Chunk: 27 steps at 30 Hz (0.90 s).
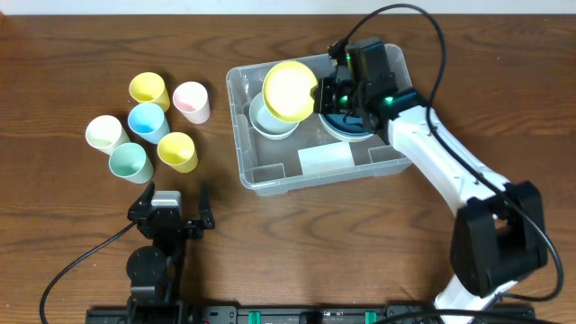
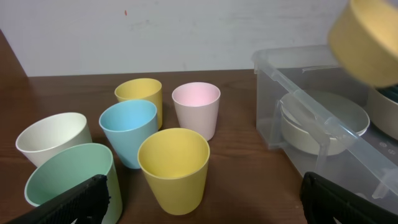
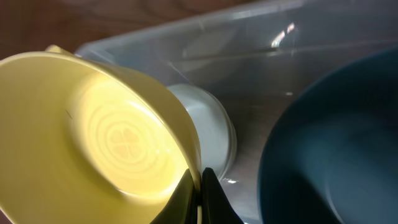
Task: Pack container
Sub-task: 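Carry the yellow bowl into the container and stack it on the white bowls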
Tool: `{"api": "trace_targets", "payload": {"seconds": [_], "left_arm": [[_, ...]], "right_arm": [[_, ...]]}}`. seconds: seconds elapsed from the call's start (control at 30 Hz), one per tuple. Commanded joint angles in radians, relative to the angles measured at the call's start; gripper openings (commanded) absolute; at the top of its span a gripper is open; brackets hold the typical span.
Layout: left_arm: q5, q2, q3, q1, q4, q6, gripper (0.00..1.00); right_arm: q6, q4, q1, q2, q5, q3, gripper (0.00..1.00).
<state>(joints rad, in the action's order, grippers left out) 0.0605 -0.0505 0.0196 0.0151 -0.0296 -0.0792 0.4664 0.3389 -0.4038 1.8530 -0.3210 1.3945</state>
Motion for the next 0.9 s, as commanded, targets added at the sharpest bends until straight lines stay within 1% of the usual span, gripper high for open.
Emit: {"api": "trace_targets", "payload": {"seconds": [0.0,0.4,0.7,0.8,0.87], "left_arm": [[0.002,0.0,-0.015,0.001,-0.037,-0.003,0.98],[0.001,0.0,-0.015,0.001,-0.037,-0.003,0.98],[0.001,0.0,-0.015,0.001,-0.037,-0.003,0.98],[0.002,0.0,-0.015,0.001,-0.037,-0.003,0.98],[0.001,0.0,-0.015,0.001,-0.037,-0.003,0.98]], "right_arm": [[-0.02,-0.013,-0.026,0.023,0.008,0.023,0.01],[-0.026,-0.022,-0.068,0.076,0.037,0.022,0.02],[-0.027,-0.036,-0.073,0.097,0.038,0.022,0.02],[-0.027,-0.045,-0.073,0.097,0.043,0.022,0.22],[-0.027,-0.048,-0.073,0.097,0.045,0.022,0.31]]}}
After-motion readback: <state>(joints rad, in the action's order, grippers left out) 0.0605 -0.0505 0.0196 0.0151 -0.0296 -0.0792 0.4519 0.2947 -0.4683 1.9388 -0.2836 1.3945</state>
